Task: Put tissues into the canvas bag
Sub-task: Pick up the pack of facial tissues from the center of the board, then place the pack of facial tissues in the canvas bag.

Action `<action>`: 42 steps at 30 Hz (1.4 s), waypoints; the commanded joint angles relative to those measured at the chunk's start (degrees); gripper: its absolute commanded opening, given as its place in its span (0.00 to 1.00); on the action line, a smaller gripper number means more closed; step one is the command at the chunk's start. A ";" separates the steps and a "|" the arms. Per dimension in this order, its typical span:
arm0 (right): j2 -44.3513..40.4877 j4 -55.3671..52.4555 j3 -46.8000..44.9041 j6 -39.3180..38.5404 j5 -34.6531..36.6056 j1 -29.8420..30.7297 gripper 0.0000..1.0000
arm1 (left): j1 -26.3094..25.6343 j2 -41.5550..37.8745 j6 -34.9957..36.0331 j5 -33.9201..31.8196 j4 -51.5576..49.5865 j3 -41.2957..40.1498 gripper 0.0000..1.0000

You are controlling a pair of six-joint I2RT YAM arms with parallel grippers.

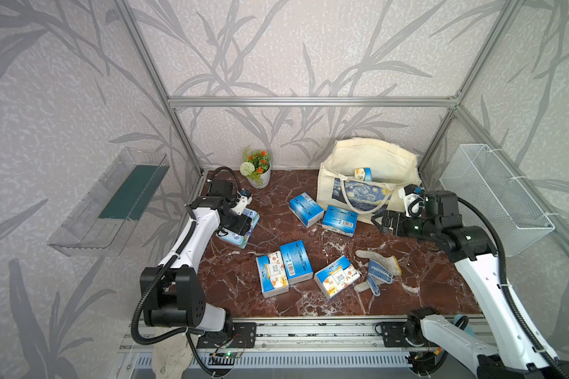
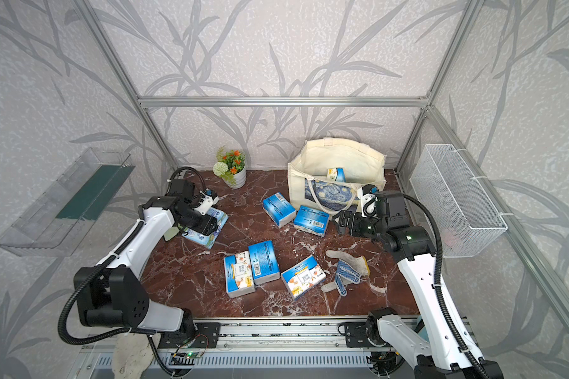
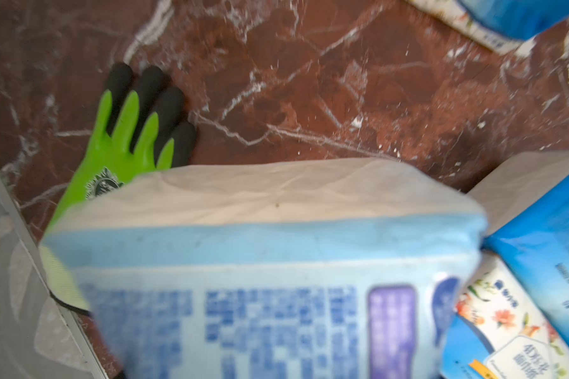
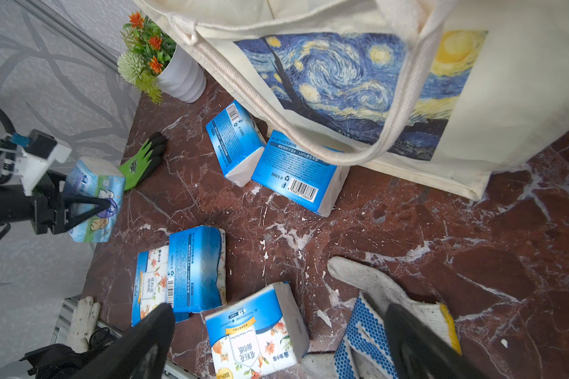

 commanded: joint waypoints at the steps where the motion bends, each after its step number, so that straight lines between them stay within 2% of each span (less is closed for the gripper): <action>1: 0.27 -0.56 -0.90 -1.94 -1.43 0.06 1.00 | -0.77 1.01 -2.84 2.15 -5.13 5.13 0.71; 8: 0.17 -0.31 -2.35 -2.11 -0.55 -0.01 1.00 | -4.13 2.59 -5.81 0.58 -6.24 13.87 0.71; 18: 0.64 -2.26 -2.09 -1.82 1.17 -0.01 1.00 | -11.17 8.90 -9.91 0.12 -7.60 31.75 0.71; 27: 1.20 -5.32 -0.66 -0.80 2.08 0.11 0.98 | -17.17 22.40 -13.64 -0.57 -11.57 55.58 0.71; 34: 1.36 -9.17 -0.07 0.00 0.04 0.64 0.97 | -21.88 29.06 -14.30 -1.85 -11.10 66.99 0.71; 42: 2.79 -11.95 -0.36 1.50 1.12 4.68 0.96 | -26.52 37.68 -17.07 -0.96 -8.11 81.38 0.71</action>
